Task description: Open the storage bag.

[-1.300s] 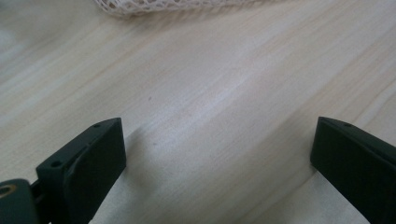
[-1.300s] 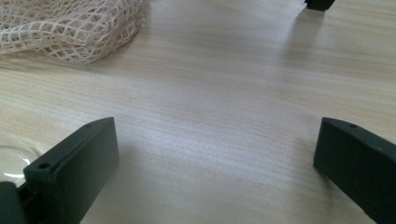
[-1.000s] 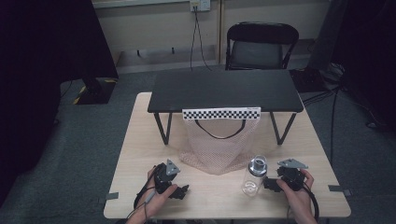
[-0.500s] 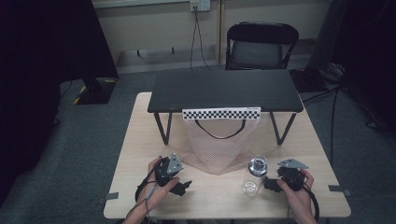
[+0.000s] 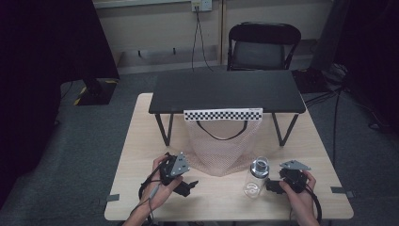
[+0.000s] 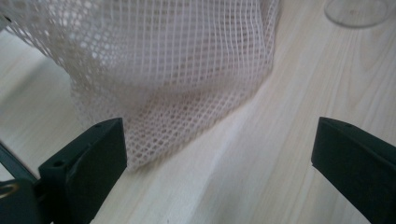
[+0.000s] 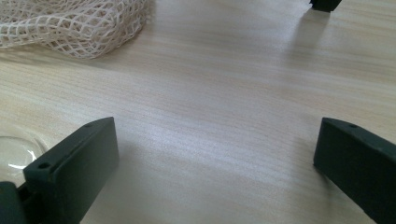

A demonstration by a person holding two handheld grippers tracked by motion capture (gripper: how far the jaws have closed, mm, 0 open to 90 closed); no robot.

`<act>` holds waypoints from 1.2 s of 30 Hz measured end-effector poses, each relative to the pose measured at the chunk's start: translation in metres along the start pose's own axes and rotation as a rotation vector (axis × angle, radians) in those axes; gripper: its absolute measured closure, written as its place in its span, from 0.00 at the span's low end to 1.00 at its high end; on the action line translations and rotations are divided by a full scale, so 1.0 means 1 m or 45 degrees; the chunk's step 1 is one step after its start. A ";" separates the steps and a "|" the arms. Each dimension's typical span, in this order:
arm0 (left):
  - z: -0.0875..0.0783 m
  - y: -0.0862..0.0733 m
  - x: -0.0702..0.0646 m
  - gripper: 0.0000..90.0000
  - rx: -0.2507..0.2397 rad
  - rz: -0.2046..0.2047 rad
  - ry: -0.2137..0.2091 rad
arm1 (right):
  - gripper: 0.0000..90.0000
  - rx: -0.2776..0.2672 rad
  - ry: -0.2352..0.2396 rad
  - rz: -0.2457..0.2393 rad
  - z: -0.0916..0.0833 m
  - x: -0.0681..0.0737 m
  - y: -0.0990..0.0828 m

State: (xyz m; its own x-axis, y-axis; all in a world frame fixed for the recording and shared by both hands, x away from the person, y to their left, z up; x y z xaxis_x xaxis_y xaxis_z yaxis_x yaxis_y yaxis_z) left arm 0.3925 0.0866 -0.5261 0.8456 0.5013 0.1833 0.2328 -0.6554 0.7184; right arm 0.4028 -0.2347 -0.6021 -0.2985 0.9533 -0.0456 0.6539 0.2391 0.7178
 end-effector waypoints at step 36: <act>0.001 0.086 -0.012 0.03 -0.165 0.367 -0.025 | 0.00 0.000 -0.002 0.001 0.000 0.000 0.000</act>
State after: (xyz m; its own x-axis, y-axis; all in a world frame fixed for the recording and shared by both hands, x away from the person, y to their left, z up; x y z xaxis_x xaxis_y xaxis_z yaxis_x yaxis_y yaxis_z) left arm 0.4031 0.0235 -0.4671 0.8774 0.2933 0.3796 -0.0797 -0.6911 0.7183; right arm 0.4028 -0.2345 -0.6020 -0.2970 0.9538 -0.0461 0.6542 0.2384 0.7178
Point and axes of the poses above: each handheld gripper's, and its own axes: z roughly forward along the jaws, y roughly out of its top, x roughly to its left, the point moved 10 cm from there along z, roughly forward along the jaws, and after that the axes turned 2 degrees about -z, right-handed, at the moved point
